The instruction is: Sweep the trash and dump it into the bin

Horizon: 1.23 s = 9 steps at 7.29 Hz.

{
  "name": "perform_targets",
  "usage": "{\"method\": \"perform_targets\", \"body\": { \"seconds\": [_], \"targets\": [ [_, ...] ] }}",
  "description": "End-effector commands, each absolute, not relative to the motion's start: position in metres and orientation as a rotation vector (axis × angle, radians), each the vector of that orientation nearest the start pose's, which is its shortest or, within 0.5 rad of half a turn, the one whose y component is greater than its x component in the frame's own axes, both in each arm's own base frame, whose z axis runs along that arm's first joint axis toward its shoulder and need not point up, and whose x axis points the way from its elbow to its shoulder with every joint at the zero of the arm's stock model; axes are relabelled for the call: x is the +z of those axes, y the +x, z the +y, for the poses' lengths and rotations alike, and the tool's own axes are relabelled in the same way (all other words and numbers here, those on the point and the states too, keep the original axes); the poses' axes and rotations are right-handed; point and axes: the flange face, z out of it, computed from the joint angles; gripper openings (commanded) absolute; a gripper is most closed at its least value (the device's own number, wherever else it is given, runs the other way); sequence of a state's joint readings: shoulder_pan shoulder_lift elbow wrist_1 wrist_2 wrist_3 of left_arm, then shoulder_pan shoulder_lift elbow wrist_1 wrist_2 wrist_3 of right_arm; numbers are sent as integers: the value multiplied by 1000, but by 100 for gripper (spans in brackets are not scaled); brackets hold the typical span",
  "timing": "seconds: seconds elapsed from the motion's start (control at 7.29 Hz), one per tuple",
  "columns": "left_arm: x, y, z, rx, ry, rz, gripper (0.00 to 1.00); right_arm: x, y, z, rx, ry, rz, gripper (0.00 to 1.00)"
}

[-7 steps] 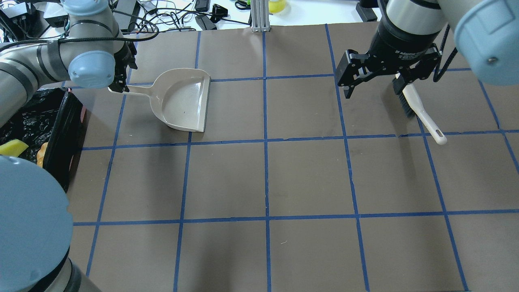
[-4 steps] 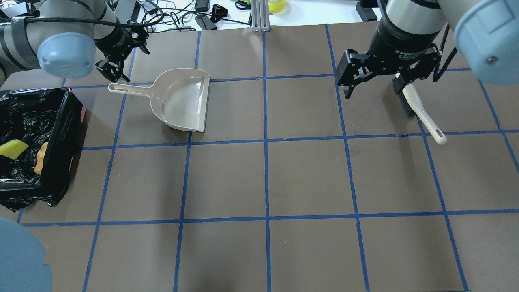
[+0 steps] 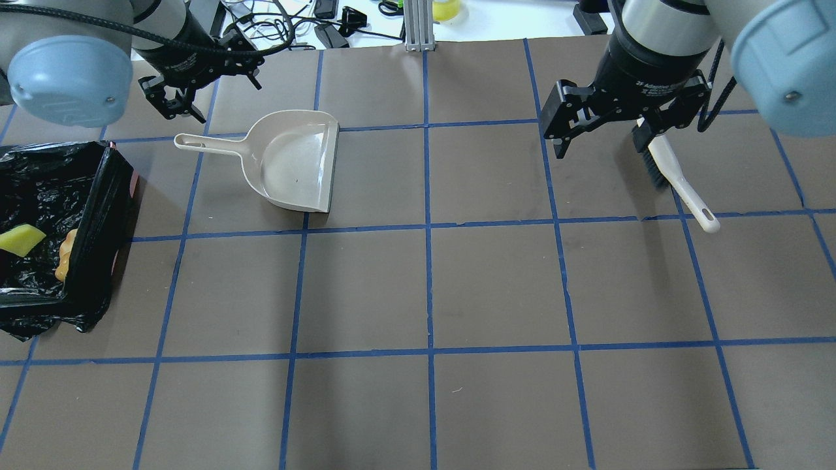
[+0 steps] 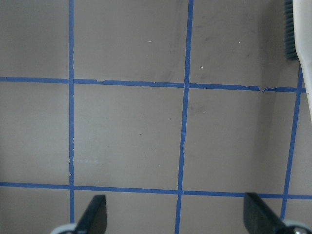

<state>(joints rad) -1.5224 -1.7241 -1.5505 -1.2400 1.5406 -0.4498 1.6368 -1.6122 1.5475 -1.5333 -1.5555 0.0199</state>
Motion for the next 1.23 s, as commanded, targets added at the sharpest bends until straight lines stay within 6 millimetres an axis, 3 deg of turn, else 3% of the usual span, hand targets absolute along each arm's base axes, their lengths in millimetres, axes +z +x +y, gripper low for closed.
{"method": "perform_targets", "body": {
  "seconds": [0.0, 0.14, 0.55, 0.69, 1.1],
  "targets": [
    [468, -118, -535, -119, -392, 3141, 100, 516, 166, -466, -42, -72, 3124, 100],
    [475, -116, -519, -47, -190, 3126, 100, 516, 166, -466, -44, -72, 3124, 100],
    [492, -121, -479, 38, -23, 3155, 100, 515, 166, -467, -40, -72, 3124, 100],
    [496, -120, -477, 32, 86, 3158, 100, 515, 166, -466, -40, -72, 3124, 100],
    [500, -120, -473, 23, 99, 3156, 100, 515, 166, -467, -40, -72, 3124, 100]
  ]
}}
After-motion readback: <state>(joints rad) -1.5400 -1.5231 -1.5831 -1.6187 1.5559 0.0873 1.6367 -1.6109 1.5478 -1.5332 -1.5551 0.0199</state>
